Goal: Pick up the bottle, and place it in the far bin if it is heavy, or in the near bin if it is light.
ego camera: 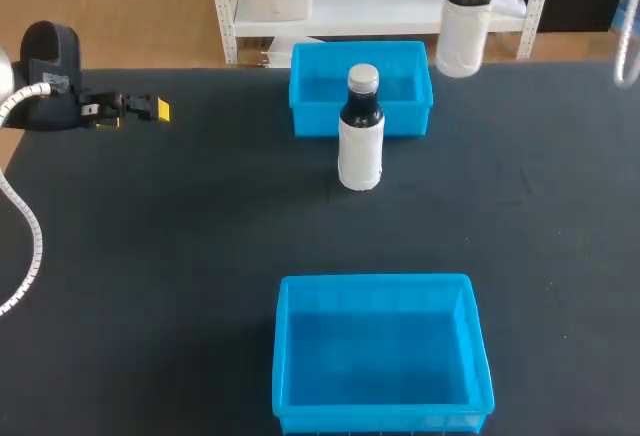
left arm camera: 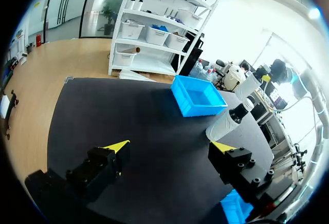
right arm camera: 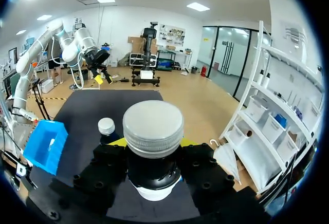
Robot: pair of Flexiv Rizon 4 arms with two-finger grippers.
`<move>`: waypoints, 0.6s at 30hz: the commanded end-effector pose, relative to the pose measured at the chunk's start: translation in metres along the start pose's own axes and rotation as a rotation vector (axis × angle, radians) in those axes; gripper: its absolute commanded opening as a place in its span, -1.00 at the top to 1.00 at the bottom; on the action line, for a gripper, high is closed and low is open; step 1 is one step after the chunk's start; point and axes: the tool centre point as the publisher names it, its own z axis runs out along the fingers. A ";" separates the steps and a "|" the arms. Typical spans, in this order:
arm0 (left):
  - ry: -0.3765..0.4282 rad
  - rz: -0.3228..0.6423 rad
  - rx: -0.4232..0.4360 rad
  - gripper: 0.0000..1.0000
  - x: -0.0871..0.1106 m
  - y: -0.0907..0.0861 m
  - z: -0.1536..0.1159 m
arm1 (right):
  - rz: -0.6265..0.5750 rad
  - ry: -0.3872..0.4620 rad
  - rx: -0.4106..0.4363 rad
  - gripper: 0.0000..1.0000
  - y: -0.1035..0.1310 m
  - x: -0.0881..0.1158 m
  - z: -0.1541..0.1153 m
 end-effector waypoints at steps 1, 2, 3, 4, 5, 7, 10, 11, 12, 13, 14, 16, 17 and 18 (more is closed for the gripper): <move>0.000 0.000 0.000 -1.00 0.000 0.000 0.000 | -0.003 0.000 -0.131 1.00 -0.036 -0.007 0.023; 0.000 0.000 0.000 -1.00 0.000 0.000 0.000 | -0.005 0.000 -0.135 1.00 -0.037 -0.009 0.028; 0.000 0.000 0.000 -1.00 0.000 0.000 0.000 | -0.004 -0.001 -0.140 1.00 -0.039 -0.010 0.033; 0.000 0.000 0.000 -1.00 0.000 0.000 0.000 | -0.005 0.000 -0.144 1.00 -0.040 -0.011 0.038; 0.000 0.000 0.000 -1.00 0.000 0.000 0.000 | -0.006 0.000 -0.146 1.00 -0.041 -0.013 0.043; 0.000 0.000 0.000 -1.00 0.000 0.000 0.000 | -0.005 -0.003 -0.152 1.00 -0.043 -0.016 0.052; 0.000 0.000 0.000 -1.00 0.000 0.000 0.000 | 0.006 -0.012 -0.162 1.00 -0.047 -0.021 0.067; 0.000 0.000 0.000 -1.00 0.000 0.000 0.000 | 0.009 -0.014 -0.166 1.00 -0.047 -0.022 0.073; 0.000 0.000 0.000 -1.00 0.000 0.000 0.000 | 0.010 -0.014 -0.167 1.00 -0.047 -0.023 0.078; 0.000 0.000 0.000 -1.00 0.000 0.000 0.000 | 0.010 -0.015 -0.168 1.00 -0.047 -0.024 0.083; 0.000 0.000 0.000 -1.00 0.000 0.000 0.000 | 0.016 -0.018 -0.172 1.00 -0.047 -0.025 0.087; 0.000 0.000 0.000 -1.00 0.000 0.000 0.000 | 0.021 -0.021 -0.176 1.00 -0.048 -0.026 0.097; 0.000 0.000 0.000 -1.00 0.000 0.000 0.000 | 0.026 -0.023 -0.180 1.00 -0.049 -0.026 0.102; 0.000 0.000 0.000 -1.00 0.000 0.000 0.000 | 0.028 -0.023 -0.183 1.00 -0.049 -0.026 0.106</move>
